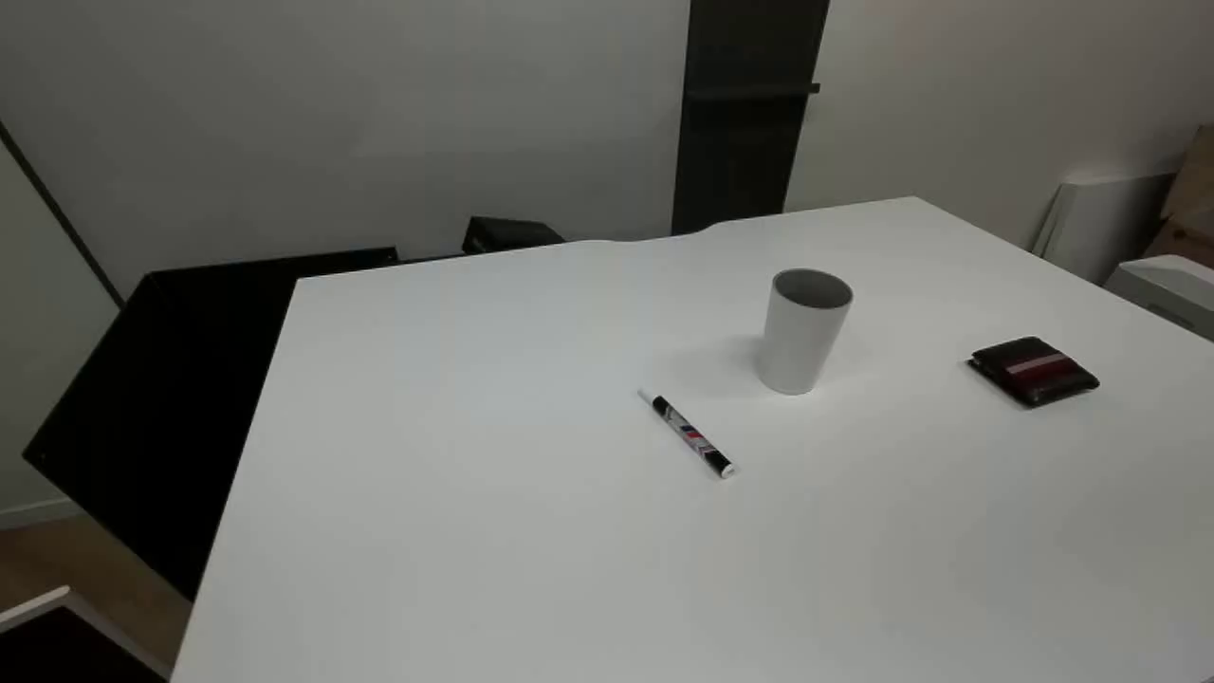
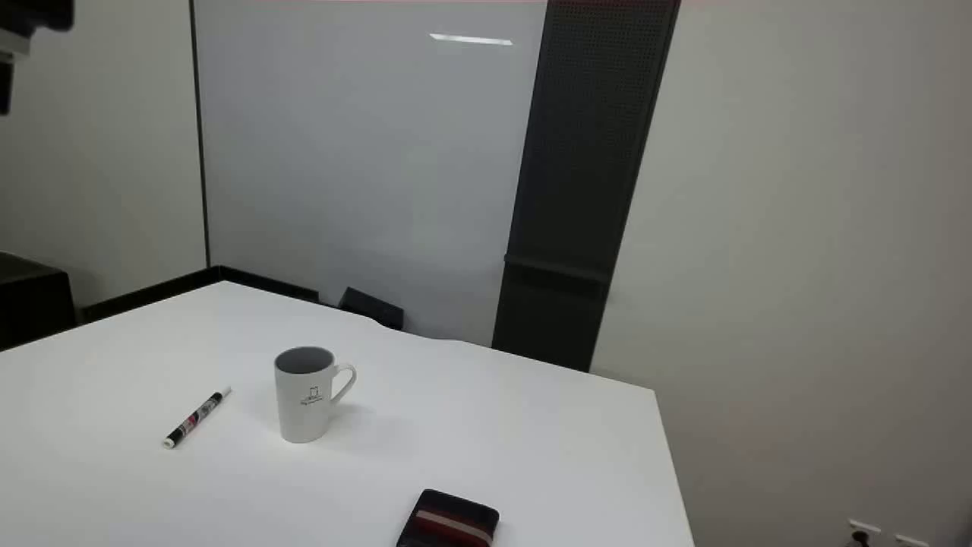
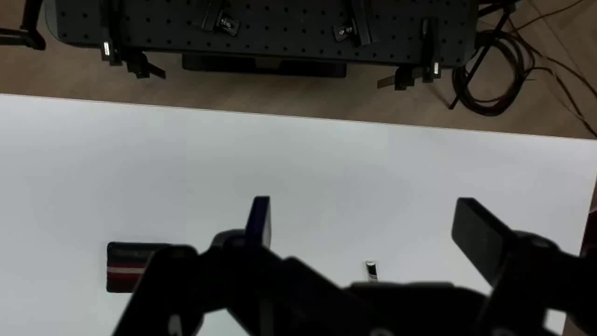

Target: Pick the pen and put it in the cup

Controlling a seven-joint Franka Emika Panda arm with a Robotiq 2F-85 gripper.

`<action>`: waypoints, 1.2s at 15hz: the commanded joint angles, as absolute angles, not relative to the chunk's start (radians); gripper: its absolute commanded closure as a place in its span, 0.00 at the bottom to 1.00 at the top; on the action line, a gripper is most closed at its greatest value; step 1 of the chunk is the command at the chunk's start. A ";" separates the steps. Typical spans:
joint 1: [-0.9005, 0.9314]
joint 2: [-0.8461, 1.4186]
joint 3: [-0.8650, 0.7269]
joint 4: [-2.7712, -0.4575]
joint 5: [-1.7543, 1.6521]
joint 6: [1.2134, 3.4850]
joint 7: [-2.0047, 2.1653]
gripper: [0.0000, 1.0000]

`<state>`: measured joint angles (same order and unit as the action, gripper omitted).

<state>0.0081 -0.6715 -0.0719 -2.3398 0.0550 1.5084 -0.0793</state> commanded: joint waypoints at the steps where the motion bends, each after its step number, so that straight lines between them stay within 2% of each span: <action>1: -0.001 -0.670 -0.065 -2.338 0.058 1.507 -0.084 0.00; 11: -0.002 -0.662 -0.071 -2.342 0.055 1.536 -0.095 0.00; 18: 0.013 -0.426 -0.111 -2.388 0.062 1.739 -0.250 0.00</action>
